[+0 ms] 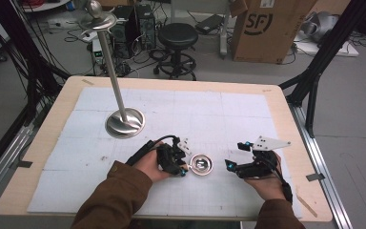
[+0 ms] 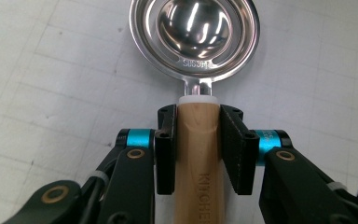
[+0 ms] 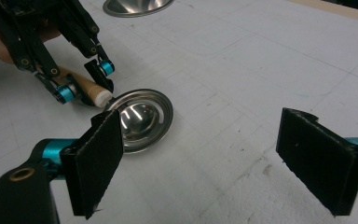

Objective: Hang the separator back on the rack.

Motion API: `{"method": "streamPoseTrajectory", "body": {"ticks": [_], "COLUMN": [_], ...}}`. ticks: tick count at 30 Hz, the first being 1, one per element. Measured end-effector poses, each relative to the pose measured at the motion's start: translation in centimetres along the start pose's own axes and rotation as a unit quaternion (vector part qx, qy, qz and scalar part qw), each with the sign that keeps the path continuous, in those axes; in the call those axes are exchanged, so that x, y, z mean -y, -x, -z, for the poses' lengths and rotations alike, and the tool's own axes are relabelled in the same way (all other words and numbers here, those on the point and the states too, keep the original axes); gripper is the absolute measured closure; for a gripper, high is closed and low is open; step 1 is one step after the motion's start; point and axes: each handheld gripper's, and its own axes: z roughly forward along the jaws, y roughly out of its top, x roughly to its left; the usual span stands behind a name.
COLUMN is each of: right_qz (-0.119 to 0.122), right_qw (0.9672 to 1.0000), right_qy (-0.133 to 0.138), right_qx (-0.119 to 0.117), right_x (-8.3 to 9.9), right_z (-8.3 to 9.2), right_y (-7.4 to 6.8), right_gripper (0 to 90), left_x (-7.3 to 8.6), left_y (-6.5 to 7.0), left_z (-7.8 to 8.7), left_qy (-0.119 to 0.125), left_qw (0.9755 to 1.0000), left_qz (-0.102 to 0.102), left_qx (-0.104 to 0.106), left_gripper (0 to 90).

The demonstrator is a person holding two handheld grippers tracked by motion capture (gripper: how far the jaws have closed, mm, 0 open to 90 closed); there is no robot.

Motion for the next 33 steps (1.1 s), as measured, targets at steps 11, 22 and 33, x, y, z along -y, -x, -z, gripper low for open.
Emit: {"method": "streamPoseTrajectory", "body": {"ticks": [11, 22, 33], "right_qz": [0.000, -0.002, -0.002], "right_qw": [1.0000, 1.0000, 1.0000], "right_qy": [0.002, -0.001, -0.005], "right_qx": [0.000, -0.001, -0.003], "right_x": [0.0, 0.1, 0.2], "right_z": [0.1, 0.1, -0.1], "right_y": [0.0, 0.0, -0.1], "right_gripper": [13.7, 13.7, 13.7], "left_x": [0.0, 2.1, 7.2], "left_y": [0.3, 0.2, 0.0], "left_z": [0.8, 4.8, 9.6], "left_qy": [0.015, 0.069, 0.126], "left_qw": [0.9999, 0.9975, 0.9895], "left_qz": [0.005, 0.011, 0.050], "left_qx": [0.000, -0.009, -0.048], "left_gripper": [49.9, 41.4, 30.4]}}
